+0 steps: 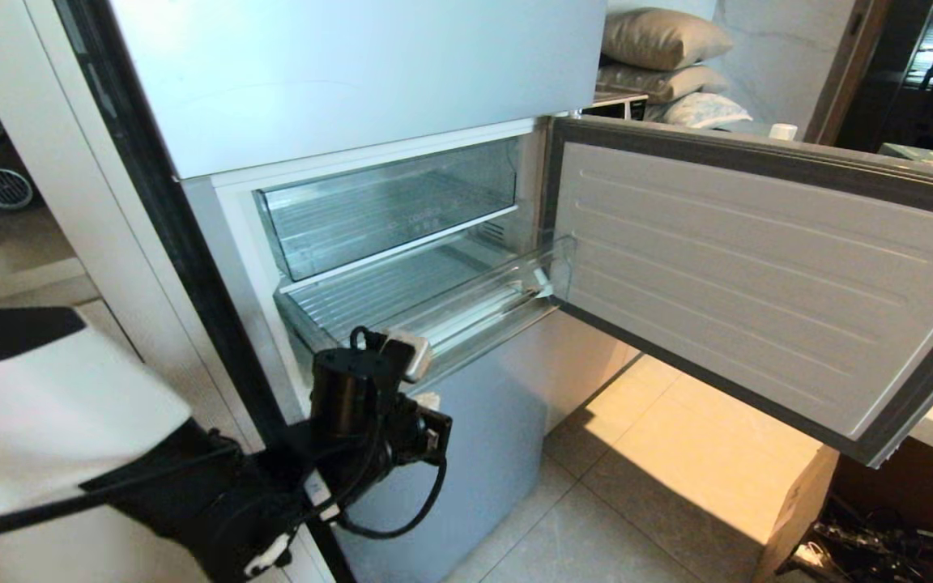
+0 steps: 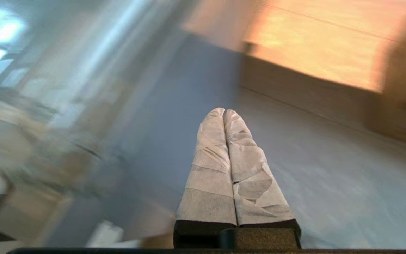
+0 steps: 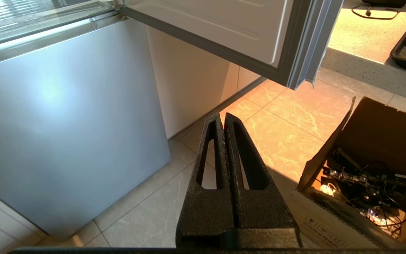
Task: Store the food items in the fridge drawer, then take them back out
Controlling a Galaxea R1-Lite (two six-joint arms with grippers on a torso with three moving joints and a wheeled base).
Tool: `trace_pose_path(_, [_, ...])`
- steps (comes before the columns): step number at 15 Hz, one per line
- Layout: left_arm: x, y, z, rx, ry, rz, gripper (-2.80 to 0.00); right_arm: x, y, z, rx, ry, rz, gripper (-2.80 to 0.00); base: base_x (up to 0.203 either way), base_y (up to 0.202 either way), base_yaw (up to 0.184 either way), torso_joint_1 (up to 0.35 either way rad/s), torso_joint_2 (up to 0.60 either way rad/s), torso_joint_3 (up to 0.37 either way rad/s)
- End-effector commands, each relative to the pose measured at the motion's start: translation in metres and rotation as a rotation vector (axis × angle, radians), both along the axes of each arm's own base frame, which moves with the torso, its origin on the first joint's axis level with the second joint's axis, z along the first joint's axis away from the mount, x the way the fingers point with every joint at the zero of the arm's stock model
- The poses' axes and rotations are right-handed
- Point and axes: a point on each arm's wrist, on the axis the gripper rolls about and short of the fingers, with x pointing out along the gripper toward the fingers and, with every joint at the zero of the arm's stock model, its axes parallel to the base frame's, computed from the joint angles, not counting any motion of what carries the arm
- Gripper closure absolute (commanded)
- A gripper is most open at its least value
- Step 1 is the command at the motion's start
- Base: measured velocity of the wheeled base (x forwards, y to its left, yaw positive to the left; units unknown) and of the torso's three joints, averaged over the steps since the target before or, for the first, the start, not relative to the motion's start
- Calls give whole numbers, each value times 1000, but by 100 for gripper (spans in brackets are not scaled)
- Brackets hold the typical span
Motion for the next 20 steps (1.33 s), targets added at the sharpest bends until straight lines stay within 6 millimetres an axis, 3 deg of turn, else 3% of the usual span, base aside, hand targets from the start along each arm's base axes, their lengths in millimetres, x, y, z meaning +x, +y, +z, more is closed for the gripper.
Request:
trace_pose_path(1, [33,1,-21,20,7,90,0,0,0,0,0,1,0,0,0,0,0,0,0,0])
trace_pose_path(7, [90,20,-31,-6,-48,225,0,0,0,0,3,-2,0,0,0,0,0,0,0,0])
trace_pose_path(10, [107,28,-37,-12,-58,256,0,0,0,0,3,-1,0,0,0,0,0,0,0,0])
trace_pose_path(12, [106,28,-34,-15,-64,258,0,0,0,0,3,0,0,0,0,0,0,0,0,0])
trace_pose_path(14, [101,26,-28,-20,-72,248,0,0,0,0,3,-2,0,0,0,0,0,0,0,0])
trace_pose_path(15, [92,24,-14,-33,-91,234,0,0,0,0,3,-1,0,0,0,0,0,0,0,0])
trace_pose_path(18, [48,26,52,-110,-197,177,0,0,0,0,1,-2,0,0,0,0,0,0,0,0])
trace_pose_path(20, [1,40,101,-177,-287,119,0,0,0,0,0,0,0,0,0,0,0,0,0,0])
